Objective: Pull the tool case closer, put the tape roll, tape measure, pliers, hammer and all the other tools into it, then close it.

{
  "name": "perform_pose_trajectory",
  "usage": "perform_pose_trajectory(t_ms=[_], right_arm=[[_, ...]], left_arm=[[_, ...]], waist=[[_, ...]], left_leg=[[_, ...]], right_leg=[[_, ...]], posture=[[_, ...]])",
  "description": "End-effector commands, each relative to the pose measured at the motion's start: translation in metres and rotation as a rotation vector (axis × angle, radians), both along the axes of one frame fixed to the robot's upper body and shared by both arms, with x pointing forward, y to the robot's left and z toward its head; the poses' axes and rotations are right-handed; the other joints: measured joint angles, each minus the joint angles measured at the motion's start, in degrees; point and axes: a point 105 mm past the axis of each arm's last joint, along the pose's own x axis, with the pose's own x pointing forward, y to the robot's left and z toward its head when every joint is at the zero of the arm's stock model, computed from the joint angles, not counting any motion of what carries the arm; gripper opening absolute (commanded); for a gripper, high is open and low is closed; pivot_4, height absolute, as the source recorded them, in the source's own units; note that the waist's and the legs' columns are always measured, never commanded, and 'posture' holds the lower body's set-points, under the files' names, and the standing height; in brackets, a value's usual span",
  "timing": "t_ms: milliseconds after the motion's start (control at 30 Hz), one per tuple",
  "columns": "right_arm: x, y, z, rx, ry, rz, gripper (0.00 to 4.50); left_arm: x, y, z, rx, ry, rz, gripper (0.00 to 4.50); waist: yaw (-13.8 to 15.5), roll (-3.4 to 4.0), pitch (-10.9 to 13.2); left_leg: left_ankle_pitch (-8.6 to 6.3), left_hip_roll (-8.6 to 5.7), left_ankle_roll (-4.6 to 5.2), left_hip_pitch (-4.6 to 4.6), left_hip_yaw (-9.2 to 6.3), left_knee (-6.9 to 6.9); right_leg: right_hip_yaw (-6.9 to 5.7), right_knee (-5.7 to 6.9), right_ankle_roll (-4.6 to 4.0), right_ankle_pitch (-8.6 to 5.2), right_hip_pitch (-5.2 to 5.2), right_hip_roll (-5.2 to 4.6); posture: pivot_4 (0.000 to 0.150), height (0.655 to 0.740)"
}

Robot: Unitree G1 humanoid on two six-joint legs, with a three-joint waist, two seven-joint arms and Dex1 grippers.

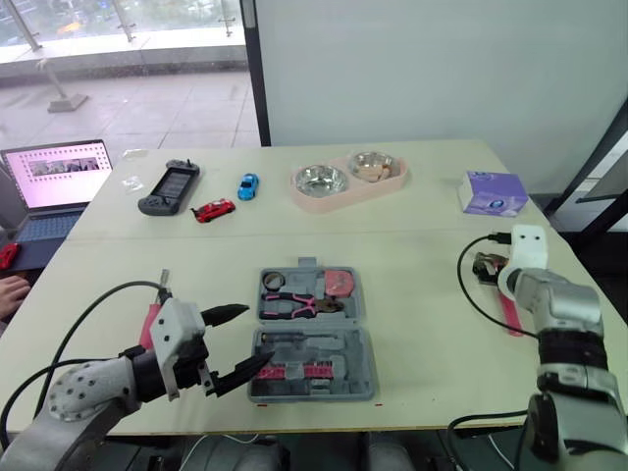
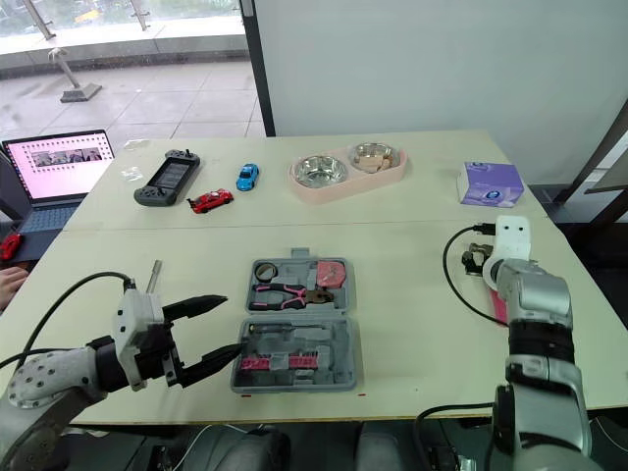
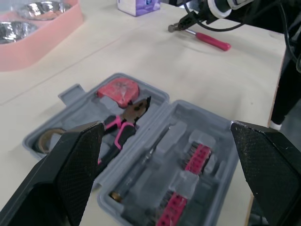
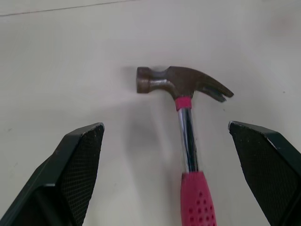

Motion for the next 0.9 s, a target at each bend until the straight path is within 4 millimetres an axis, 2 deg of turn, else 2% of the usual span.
perform_pose_trajectory(t_ms=[33,133,200,233,467,667,700,800,900], right_arm=[[0.002,-0.01,0.001,-0.004,0.038,-0.037,4.47],[0.003,-0.012,-0.002,0.021,0.062,-0.051,4.47],[0.002,-0.013,-0.005,0.038,0.082,-0.057,3.92],[0.001,-0.013,-0.007,0.046,0.09,-0.061,3.57],[0.004,-0.012,-0.007,0.079,0.075,-0.056,0.04],[0.009,-0.005,0.002,0.089,0.016,-0.014,0.04],[0.01,-0.003,0.01,0.059,-0.015,0.019,0.04],[0.009,0.018,0.032,0.069,-0.112,0.13,0.04],[-0.007,0.05,0.044,0.07,-0.136,0.251,0.04]], left_arm=[[-0.004,-0.009,0.008,-0.004,-0.033,-0.023,4.5],[-0.006,-0.012,0.007,-0.004,-0.033,-0.02,4.5],[-0.008,-0.013,0.006,-0.007,-0.032,-0.017,4.5],[-0.009,-0.013,0.006,-0.007,-0.032,-0.016,4.5],[-0.011,-0.014,0.005,-0.011,-0.032,-0.016,4.5],[-0.009,-0.011,0.003,0.0,-0.036,-0.019,4.5],[-0.008,-0.01,0.003,0.003,-0.036,-0.019,4.5],[-0.005,-0.006,0.002,0.012,-0.041,-0.008,4.5],[-0.004,0.0,0.002,0.02,-0.041,0.006,4.5]], waist=[[0.0,0.0,0.0],[0.1,0.0,0.0],[0.1,0.03,0.0],[0.1,0.03,0.0],[-0.2,0.03,0.0],[-0.2,0.03,0.0],[-0.2,0.03,0.0],[-0.1,0.13,0.1],[0.0,0.23,0.1]], left_leg=[[0.0,0.0,0.0,-0.01,0.0,0.0],[0.0,-0.01,0.0,-0.03,0.0,0.0],[0.0,-0.02,0.0,-0.03,0.0,0.0],[0.0,-0.02,0.0,-0.03,0.01,0.0],[0.0,-0.01,0.0,-0.01,0.02,0.0],[0.0,0.0,0.01,0.0,0.04,0.0],[0.0,0.0,0.01,0.0,0.04,0.0],[0.0,0.0,0.01,-0.02,0.01,0.0],[0.0,0.0,0.01,-0.04,-0.01,0.0]], right_leg=[[0.0,-0.01,0.0,0.0,0.0,0.0],[0.0,-0.02,0.0,0.0,0.0,-0.01],[0.0,-0.02,-0.01,0.0,0.0,-0.01],[0.02,-0.02,-0.01,0.0,0.0,-0.01],[0.01,-0.02,-0.01,0.0,0.0,0.0],[0.01,-0.01,-0.01,0.0,0.0,0.01],[0.01,-0.01,-0.01,0.0,0.0,0.01],[0.01,0.0,0.01,0.01,-0.01,0.01],[0.01,0.0,0.02,0.01,-0.03,0.01]], posture=[[0.15,0.7239],[0.15,0.7239],[0.15,0.7239],[0.15,0.7239],[0.15,0.7239],[0.15,0.7239],[0.15,0.7239],[0.15,0.7239],[0.15,0.7239]])
